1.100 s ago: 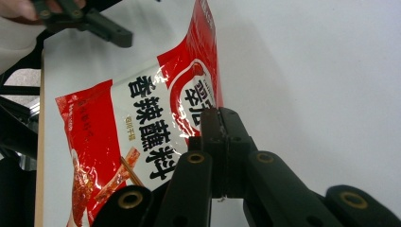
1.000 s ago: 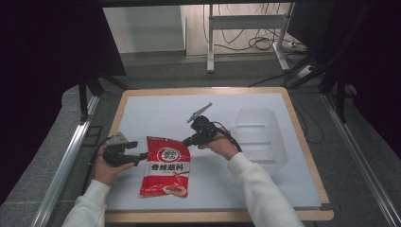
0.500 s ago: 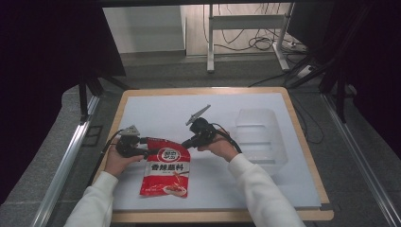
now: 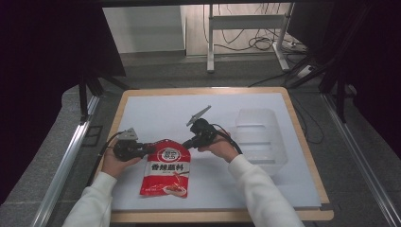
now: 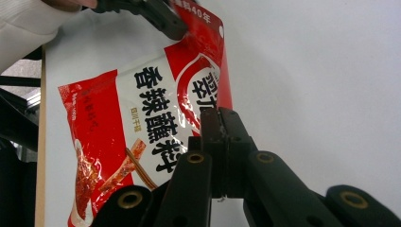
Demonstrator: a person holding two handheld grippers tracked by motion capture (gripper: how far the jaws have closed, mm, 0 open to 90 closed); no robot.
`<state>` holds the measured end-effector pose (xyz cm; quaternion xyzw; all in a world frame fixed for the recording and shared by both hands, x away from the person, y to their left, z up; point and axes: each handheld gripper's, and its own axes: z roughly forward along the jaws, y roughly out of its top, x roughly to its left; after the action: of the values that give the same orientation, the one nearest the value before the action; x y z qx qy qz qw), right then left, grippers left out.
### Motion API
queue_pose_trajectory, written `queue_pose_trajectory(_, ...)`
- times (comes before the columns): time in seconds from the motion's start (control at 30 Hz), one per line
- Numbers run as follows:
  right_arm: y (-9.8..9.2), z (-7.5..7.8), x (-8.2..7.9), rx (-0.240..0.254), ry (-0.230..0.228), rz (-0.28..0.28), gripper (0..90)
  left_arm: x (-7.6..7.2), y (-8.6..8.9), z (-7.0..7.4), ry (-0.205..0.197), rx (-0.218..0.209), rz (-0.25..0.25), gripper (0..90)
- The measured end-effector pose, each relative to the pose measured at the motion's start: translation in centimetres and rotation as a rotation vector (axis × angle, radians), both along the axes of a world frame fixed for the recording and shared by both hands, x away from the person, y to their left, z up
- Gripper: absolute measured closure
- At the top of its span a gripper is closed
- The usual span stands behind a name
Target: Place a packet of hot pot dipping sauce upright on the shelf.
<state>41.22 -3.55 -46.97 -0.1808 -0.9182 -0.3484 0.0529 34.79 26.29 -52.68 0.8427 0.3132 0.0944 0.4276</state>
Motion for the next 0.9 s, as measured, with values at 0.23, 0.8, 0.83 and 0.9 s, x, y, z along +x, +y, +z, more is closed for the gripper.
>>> queue_pose_trajectory(0.23,-0.5,-0.2,0.2,0.001,-0.010,-0.019,88.9,-1.1,-0.6,0.1,-0.037,0.066,-0.038,89.1)
queue_pose_trajectory(0.8,1.0,0.6,1.3,-0.041,-0.063,-0.080,50.3,-1.2,-0.8,0.0,-0.056,0.083,-0.050,89.6)
queue_pose_trajectory(0.83,1.2,0.7,1.4,-0.044,-0.066,-0.076,49.5,-1.1,-0.7,0.0,-0.055,0.082,-0.050,89.6)
queue_pose_trajectory(0.9,2.0,0.9,1.6,-0.056,-0.058,-0.056,48.7,-1.2,-0.7,0.0,-0.053,0.081,-0.049,89.6)
